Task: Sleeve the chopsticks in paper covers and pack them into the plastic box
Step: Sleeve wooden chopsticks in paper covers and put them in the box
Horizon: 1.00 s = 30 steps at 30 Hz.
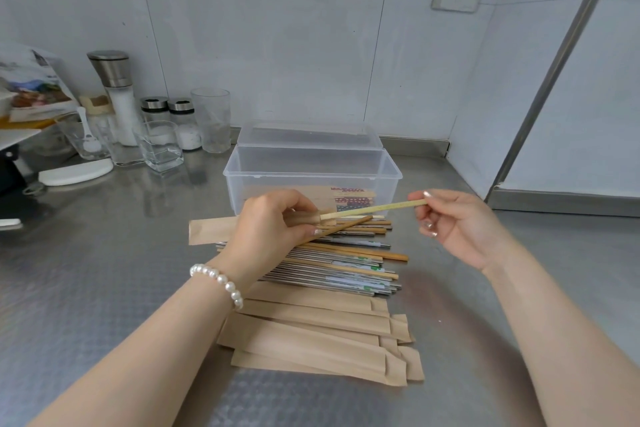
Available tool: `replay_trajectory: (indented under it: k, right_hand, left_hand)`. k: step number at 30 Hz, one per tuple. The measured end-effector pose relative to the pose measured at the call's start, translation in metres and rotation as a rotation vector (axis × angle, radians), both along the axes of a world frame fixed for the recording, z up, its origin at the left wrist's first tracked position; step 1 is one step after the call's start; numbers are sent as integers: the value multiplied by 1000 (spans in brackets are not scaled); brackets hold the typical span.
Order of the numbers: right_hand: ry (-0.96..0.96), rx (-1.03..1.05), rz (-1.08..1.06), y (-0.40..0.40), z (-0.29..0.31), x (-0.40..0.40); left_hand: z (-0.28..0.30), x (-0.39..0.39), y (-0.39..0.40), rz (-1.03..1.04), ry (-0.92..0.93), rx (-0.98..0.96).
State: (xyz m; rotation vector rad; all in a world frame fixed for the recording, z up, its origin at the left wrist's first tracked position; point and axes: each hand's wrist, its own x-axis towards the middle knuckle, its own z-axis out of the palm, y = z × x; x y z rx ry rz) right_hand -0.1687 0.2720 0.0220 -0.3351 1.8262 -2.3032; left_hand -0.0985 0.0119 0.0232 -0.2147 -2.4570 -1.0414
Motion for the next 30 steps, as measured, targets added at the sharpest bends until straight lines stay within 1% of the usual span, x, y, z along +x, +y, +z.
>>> replay_trajectory:
  k: [3, 6, 10, 14, 16, 17, 19, 20, 21, 22, 23, 27, 29, 30]
  right_hand:
    - [-20, 114, 207, -8, -5, 4]
    - [-21, 156, 307, -14, -10, 4]
    - [-12, 186, 326, -21, -9, 7]
    - [-5, 172, 368, -20, -11, 7]
    - [0, 192, 340, -21, -9, 9]
    - [2, 192, 284, -23, -7, 10]
    - [70, 171, 56, -26, -6, 8]
    - [154, 235, -95, -27, -7, 5]
    - [253, 360, -226, -27, -9, 3]
    - [333, 502, -290, -27, -13, 0]
    - [381, 627, -285, -28, -16, -2]
    - [462, 1022, -85, -33, -30, -6]
    - [470, 1128, -32, -38, -31, -6]
    - [480, 1137, -37, -40, -31, -7]
  left_hand:
    - [0, 1, 1, -10, -1, -5]
    - [-1, 2, 4, -27, -1, -14]
    - [-3, 3, 8, -50, 1, -33]
    - [-2, 3, 9, -55, -3, -33]
    - [-2, 3, 9, -60, -9, -28]
    - [-2, 3, 8, -59, -10, -27]
    - [-1, 3, 7, -46, -13, -34]
    - [-1, 2, 6, -35, -17, -40]
    - [-1, 1, 5, -25, -19, -47]
    - [-1, 1, 4, -17, -20, -52]
    - [-1, 0, 3, -11, -21, -55]
    - [-1, 0, 0, 14, -30, -42]
    - [0, -1, -1, 29, -21, -36]
    - [0, -2, -1, 38, -21, -30]
